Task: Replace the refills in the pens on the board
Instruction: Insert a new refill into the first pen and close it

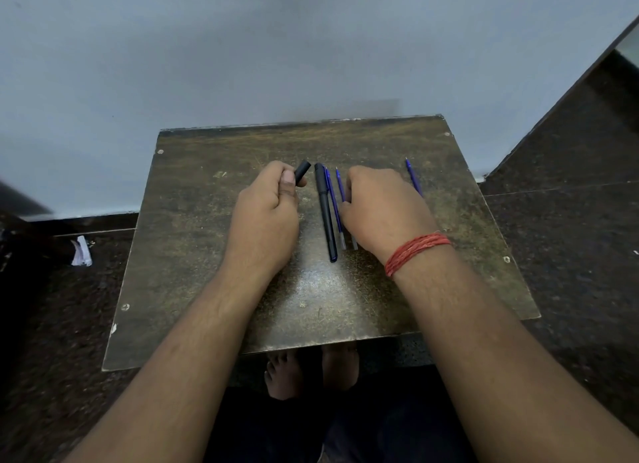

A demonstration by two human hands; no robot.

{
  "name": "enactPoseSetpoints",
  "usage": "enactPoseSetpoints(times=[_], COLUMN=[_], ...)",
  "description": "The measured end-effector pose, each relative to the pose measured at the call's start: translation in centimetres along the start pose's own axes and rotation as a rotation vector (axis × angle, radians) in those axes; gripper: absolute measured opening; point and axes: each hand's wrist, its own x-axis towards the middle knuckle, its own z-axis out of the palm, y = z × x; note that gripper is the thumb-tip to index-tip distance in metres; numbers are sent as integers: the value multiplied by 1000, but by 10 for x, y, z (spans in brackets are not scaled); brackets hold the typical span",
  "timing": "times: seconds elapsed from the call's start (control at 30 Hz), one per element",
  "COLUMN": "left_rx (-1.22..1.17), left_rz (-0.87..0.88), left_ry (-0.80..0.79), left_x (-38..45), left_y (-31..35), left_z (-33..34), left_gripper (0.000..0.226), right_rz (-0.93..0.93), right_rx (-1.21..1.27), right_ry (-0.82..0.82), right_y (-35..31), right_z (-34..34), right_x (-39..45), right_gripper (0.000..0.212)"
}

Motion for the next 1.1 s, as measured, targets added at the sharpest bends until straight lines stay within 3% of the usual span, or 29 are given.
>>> enactPoseSetpoints(times=[0.23, 0.57, 0.8, 0.97, 1.1], left_rx=[2, -1, 4, 7, 5], left_rz=[-9, -12, -8, -4, 0], left_ry=[5, 9, 0, -3, 0], left_x=[0, 1, 1, 2, 2], left_y=[1, 1, -1, -2, -3], left_z=[0, -1, 0, 0, 0], left_gripper=[28, 29, 30, 28, 28], right_rz=[51, 54, 105, 122, 181], right_rx=[-114, -72, 242, 515, 928], right_ry=[-94, -116, 65, 98, 124], right_y=[-3, -4, 0, 5, 6], right_z=[-6, -12, -31, -21, -8], right_x=[-4, 1, -1, 3, 7], right_gripper=[29, 31, 22, 14, 14])
